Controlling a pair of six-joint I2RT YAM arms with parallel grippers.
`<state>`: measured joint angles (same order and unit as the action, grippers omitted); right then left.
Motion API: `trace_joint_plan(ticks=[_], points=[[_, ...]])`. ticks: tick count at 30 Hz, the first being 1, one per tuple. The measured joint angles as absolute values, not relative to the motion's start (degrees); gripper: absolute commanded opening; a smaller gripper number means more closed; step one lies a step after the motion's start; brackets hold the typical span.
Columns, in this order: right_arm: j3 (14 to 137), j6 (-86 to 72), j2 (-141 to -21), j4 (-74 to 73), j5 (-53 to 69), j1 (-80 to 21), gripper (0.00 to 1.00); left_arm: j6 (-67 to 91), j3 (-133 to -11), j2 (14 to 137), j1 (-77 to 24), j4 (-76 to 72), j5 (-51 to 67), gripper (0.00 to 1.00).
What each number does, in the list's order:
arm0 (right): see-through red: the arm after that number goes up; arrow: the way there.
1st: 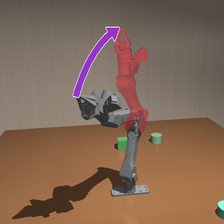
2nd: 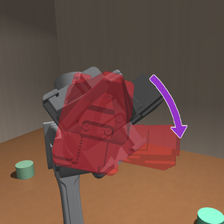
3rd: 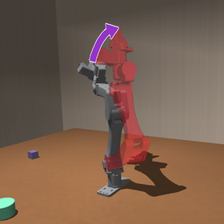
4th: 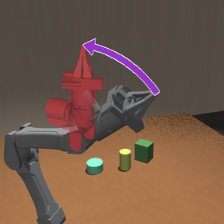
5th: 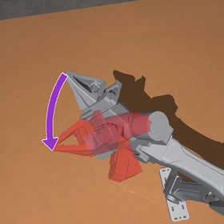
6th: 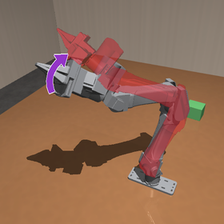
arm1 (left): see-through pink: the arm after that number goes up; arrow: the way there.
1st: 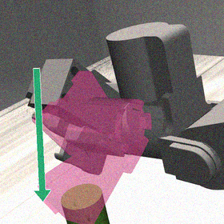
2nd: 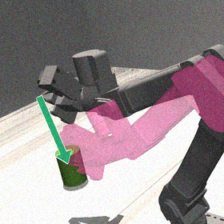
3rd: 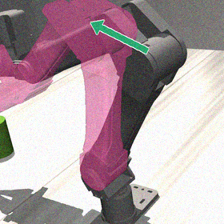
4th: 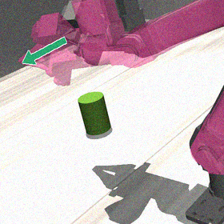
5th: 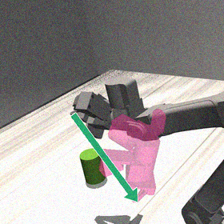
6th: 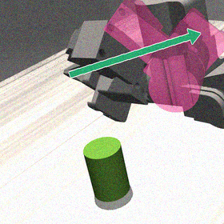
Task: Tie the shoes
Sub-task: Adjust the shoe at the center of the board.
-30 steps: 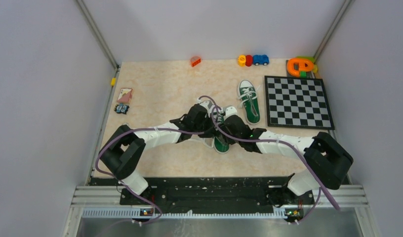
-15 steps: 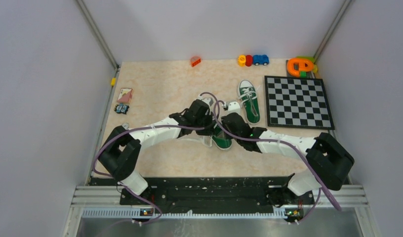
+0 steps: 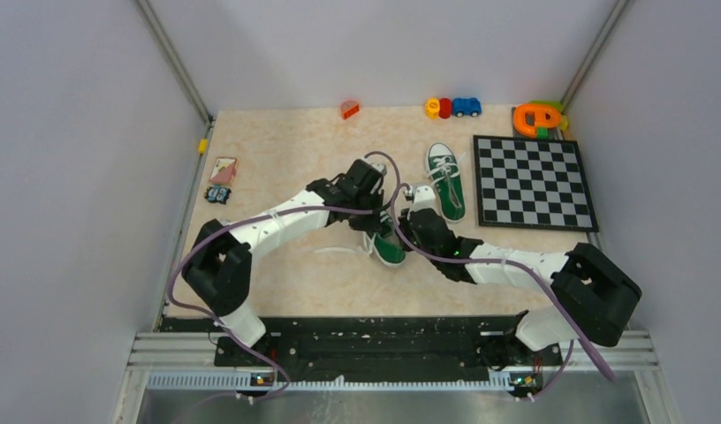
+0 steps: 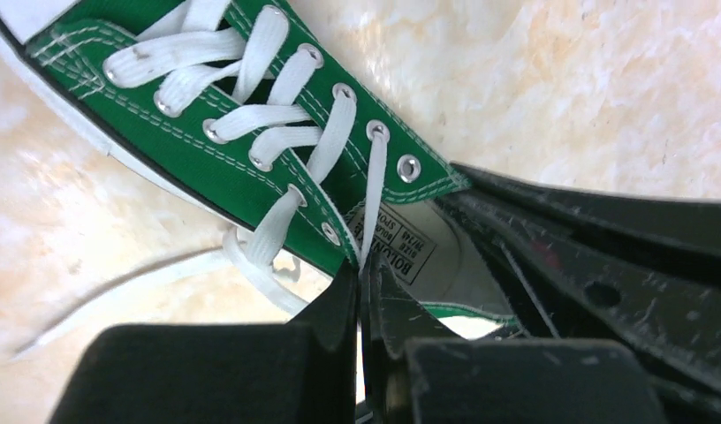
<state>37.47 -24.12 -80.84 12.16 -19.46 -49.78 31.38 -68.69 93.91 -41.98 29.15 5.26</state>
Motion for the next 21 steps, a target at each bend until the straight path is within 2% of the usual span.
trace_joint_plan(ticks=[6, 10, 11, 13, 15, 18, 21], points=[[36.8, -26.7, -79.8, 17.6, -23.8, -50.2, 0.0, 27.6, -85.2, 100.8, -41.7, 40.5, 0.6, 0.0], [36.8, -29.6, -80.0, 20.4, -27.4, -51.1, 0.0, 26.3, -87.5, 102.4, -41.0, 41.6, -0.1, 0.0], [36.8, -30.3, -80.2, 20.6, -27.9, -51.3, 0.0, 26.2, -87.5, 102.7, -40.7, 41.8, 0.0, 0.06], [36.8, -31.6, -81.4, 20.7, -28.9, -51.6, 0.09, 26.0, -86.6, 103.5, -40.2, 41.3, 0.7, 0.28], [36.8, -32.8, -83.3, 20.2, -29.1, -51.7, 0.16, 25.8, -84.1, 103.7, -39.9, 39.5, 1.7, 0.41], [36.6, -33.9, -85.4, 18.3, -29.3, -51.6, 0.31, 25.6, -78.7, 103.2, -39.3, 36.7, 2.7, 0.49], [36.0, -33.6, -85.2, 17.6, -28.9, -51.6, 0.32, 25.6, -73.2, 100.7, -38.9, 35.4, 3.5, 0.54]])
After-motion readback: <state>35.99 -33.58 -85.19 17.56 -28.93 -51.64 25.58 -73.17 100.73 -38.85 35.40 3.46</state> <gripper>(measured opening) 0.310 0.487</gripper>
